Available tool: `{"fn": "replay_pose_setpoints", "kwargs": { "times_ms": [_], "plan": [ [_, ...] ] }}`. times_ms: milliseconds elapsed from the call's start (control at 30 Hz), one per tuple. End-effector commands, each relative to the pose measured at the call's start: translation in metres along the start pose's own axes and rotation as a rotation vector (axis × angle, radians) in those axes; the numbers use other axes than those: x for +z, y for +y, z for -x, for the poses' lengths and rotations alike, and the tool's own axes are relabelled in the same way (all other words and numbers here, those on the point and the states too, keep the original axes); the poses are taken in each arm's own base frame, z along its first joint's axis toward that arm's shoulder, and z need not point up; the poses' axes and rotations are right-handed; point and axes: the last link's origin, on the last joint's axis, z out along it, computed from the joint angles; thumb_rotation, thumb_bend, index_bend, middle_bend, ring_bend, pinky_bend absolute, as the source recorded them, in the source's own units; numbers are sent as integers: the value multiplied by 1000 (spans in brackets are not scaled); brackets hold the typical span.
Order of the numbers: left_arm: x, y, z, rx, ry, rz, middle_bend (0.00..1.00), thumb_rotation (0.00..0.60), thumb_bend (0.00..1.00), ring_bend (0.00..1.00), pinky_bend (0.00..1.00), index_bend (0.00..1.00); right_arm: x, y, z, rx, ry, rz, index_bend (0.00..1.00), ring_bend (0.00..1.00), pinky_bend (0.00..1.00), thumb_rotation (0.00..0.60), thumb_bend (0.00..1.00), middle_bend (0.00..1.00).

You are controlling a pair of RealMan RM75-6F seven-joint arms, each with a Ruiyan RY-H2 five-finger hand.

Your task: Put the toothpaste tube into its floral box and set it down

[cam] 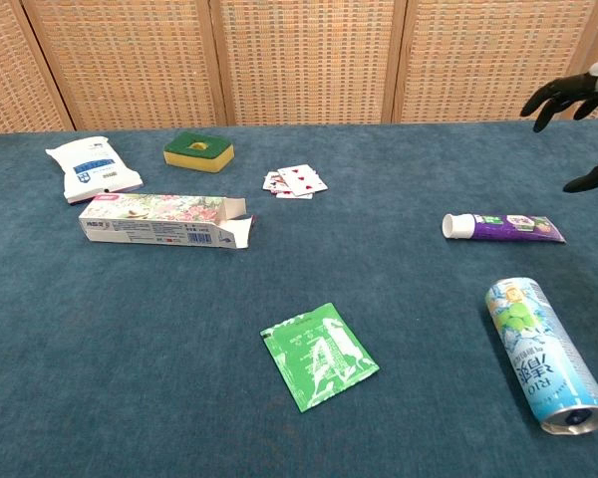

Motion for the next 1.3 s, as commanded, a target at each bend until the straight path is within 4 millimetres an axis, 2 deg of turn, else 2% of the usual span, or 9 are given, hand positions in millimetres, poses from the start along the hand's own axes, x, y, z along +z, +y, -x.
{"fn": "replay_pose_setpoints", "kwargs": {
  "times_ms": [33,300,433,833,1300],
  "plan": [
    [2,-3,-1,-5,-1,-11,0,600,208,0,0,0,20,-13,17,2,-28,3,230,184,199,600,173,300],
    [6,-6,-1,-13,-13,-21,0,600,208,0,0,0,40,-18,54,-70,-66,34,275,204,233,600,274,329],
    [8,-6,0,-14,-20,-28,0,600,208,0,0,0,47,-14,65,-64,-88,59,280,209,238,600,285,333],
    [11,-6,0,-20,-24,-33,0,600,209,0,0,0,55,-18,79,-96,-122,57,304,225,255,600,347,348],
    [12,-10,-4,-45,-17,-48,0,600,209,0,0,0,63,-8,93,-162,-160,90,309,227,255,600,372,351]
  ]
}}
